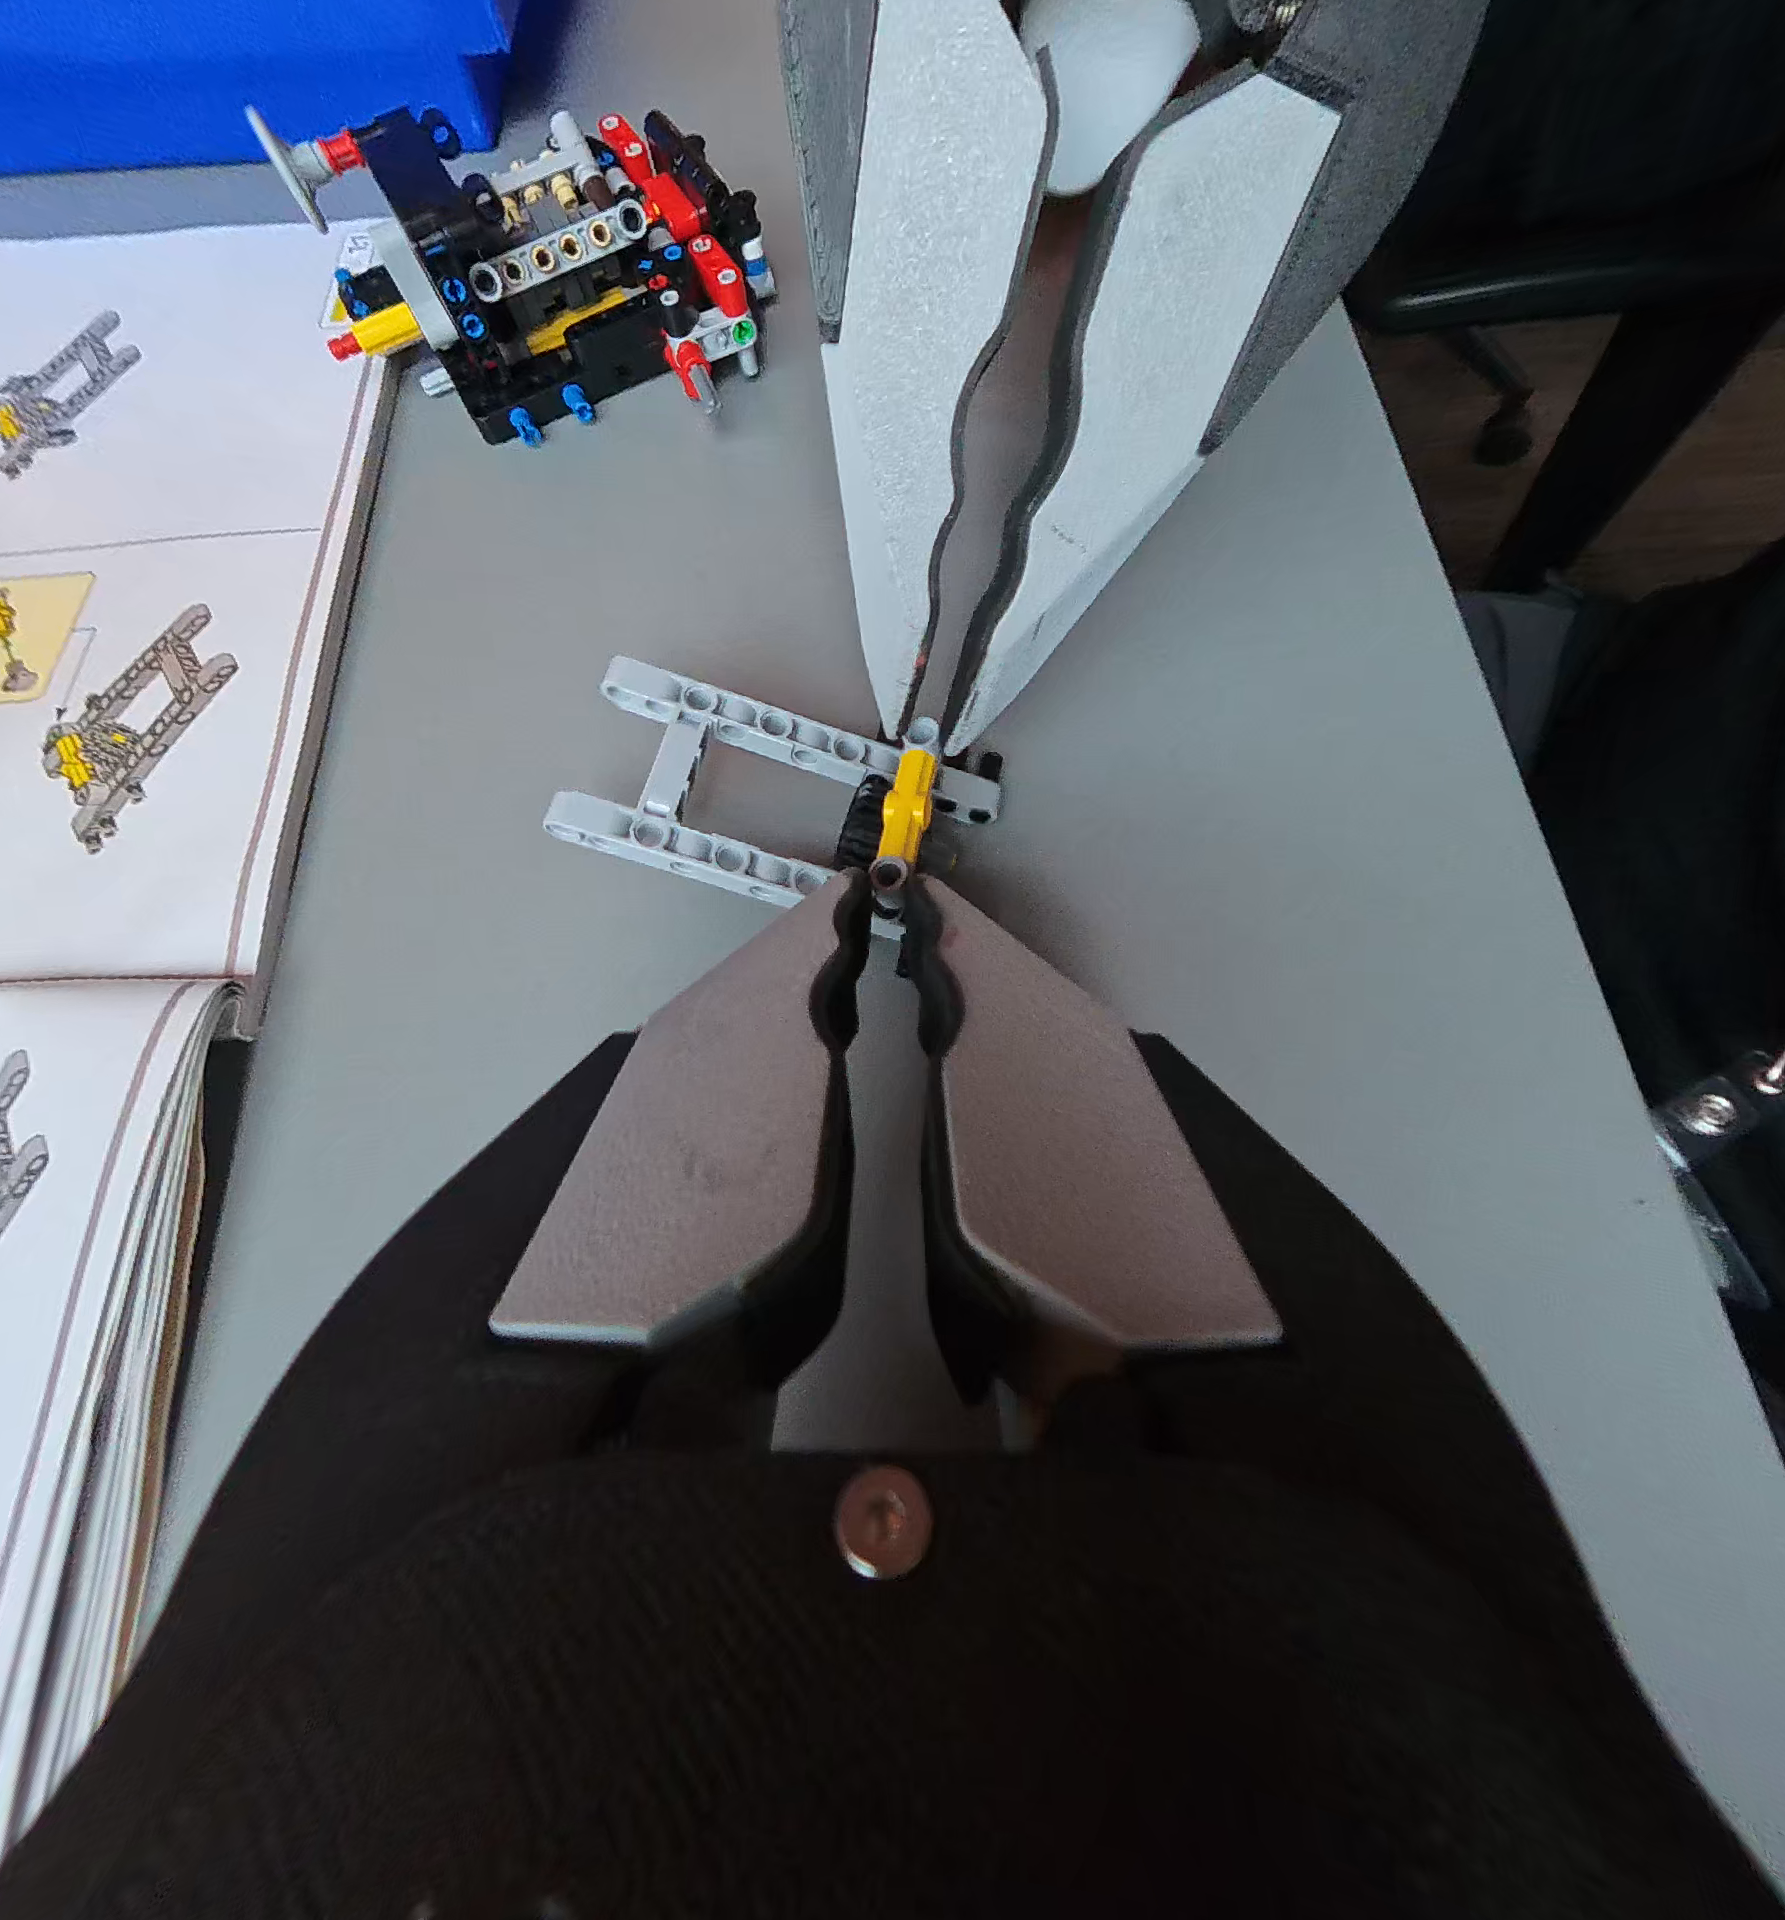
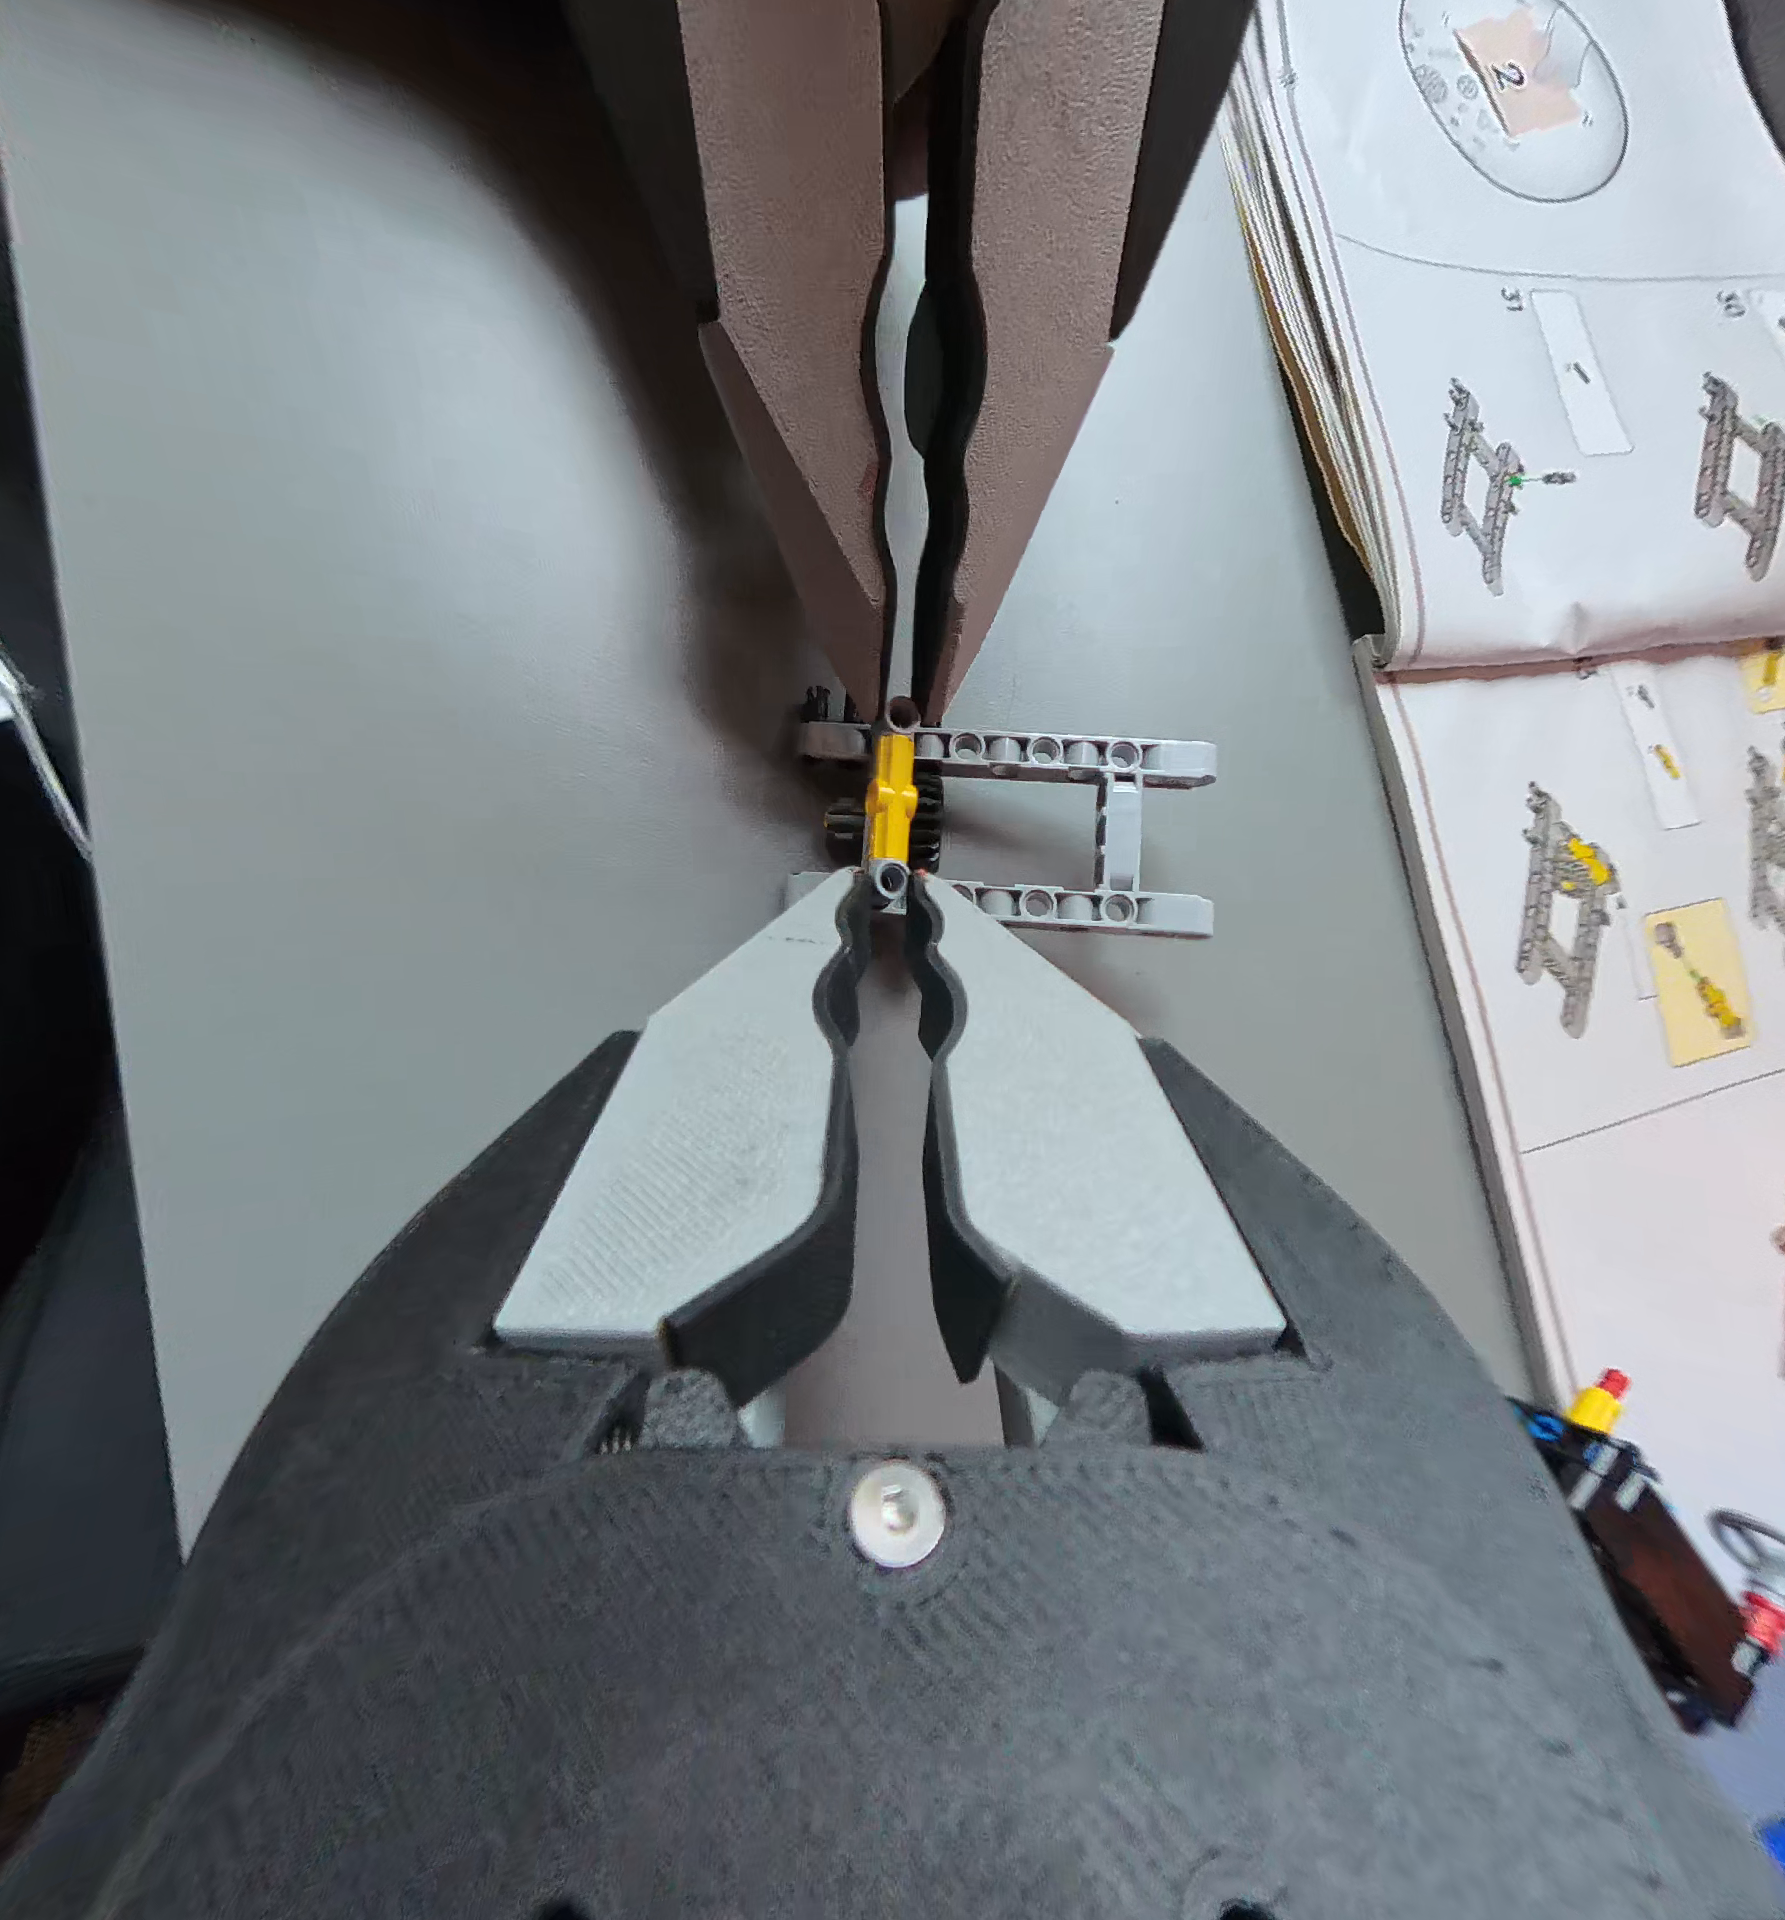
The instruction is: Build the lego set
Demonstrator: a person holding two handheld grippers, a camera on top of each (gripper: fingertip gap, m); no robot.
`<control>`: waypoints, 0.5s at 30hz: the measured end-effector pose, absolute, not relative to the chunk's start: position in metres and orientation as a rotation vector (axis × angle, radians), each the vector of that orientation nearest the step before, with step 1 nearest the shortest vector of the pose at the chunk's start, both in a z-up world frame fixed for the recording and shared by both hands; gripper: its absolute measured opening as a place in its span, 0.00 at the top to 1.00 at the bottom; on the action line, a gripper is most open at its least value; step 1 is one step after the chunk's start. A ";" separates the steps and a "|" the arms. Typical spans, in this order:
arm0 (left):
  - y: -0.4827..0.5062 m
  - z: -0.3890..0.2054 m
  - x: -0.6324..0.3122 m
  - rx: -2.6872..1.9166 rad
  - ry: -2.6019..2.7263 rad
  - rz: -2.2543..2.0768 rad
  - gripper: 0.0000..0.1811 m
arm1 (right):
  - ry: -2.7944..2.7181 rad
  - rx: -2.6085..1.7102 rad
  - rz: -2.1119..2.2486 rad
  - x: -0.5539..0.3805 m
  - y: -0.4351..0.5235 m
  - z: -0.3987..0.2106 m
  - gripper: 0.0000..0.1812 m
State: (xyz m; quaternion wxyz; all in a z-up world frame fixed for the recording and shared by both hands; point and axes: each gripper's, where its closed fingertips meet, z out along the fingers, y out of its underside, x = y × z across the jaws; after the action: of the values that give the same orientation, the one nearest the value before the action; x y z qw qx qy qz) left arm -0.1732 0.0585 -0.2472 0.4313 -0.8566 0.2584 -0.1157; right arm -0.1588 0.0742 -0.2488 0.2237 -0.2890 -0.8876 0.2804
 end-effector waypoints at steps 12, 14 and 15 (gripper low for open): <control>0.059 -0.248 -0.177 -2.087 0.764 -0.026 0.98 | -2.423 -0.572 0.534 -0.165 0.078 -0.249 0.98; 0.060 -0.248 -0.179 -2.088 0.775 0.006 0.98 | -2.428 -0.535 0.532 -0.167 0.079 -0.249 0.98; 0.060 -0.248 -0.180 -2.085 0.784 0.034 0.98 | -2.423 -0.494 0.501 -0.168 0.079 -0.249 0.98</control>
State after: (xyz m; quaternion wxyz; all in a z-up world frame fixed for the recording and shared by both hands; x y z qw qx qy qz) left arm -0.1797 0.0600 -0.2478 0.4411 -0.8400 0.3156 0.0136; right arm -0.1678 0.0791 -0.2492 0.3044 -0.1866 -0.9147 0.1892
